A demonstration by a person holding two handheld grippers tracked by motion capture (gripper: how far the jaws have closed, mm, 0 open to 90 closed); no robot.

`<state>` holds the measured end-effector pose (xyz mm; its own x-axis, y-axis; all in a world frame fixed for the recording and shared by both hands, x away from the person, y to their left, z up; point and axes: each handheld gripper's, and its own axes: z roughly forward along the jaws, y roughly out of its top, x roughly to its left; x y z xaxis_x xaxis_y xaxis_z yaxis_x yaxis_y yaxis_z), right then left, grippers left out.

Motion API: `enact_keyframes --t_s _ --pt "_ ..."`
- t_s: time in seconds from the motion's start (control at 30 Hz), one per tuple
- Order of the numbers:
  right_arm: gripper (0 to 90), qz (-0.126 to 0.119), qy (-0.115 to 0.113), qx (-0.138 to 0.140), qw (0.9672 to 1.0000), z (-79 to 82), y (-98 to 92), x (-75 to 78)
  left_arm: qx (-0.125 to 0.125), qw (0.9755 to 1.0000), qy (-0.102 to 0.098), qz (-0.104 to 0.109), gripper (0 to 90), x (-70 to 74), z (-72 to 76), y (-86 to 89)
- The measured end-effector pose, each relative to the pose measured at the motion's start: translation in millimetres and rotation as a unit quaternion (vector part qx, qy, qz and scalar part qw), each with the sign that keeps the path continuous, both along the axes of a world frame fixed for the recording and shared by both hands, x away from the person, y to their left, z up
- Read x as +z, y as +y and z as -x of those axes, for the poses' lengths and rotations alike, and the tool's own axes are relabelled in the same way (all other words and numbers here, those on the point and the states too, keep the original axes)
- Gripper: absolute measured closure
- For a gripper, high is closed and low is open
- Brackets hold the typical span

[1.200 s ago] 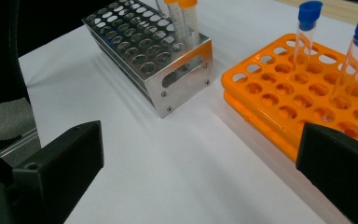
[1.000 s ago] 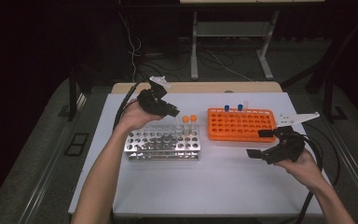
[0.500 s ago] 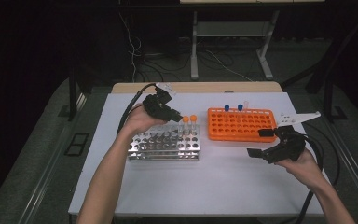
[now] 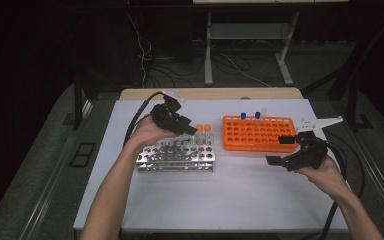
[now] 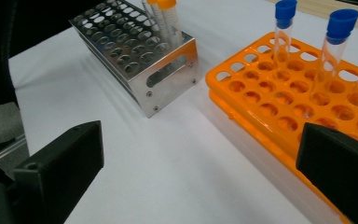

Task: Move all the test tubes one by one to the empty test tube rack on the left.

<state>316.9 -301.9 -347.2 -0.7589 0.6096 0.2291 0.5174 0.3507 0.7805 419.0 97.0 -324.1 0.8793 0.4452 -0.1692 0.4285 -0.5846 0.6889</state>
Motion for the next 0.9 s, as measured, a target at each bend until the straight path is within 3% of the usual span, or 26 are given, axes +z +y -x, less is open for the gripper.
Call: enact_keyframes --t_s 0.27,0.4,0.5,0.9 --pt "0.4 0.013 0.002 -0.006 0.9999 -18.2 -4.7 3.6 0.03 0.9994 -0.01 0.013 18.9 7.0 19.7 12.1" --pt "0.4 0.025 0.005 -0.01 0.9996 -30.2 -7.6 3.2 0.043 0.9989 -0.022 0.004 11.6 11.3 32.8 15.9" --pt "0.4 0.034 0.01 -0.013 0.9993 -39.7 -8.9 2.3 0.047 0.9985 -0.025 0.003 0.0 13.5 44.0 17.2" --pt "0.5 0.052 0.014 -0.033 0.998 -76.5 -13.6 -3.0 0.05 0.9974 -0.05 0.013 0.0 8.5 84.1 23.6"
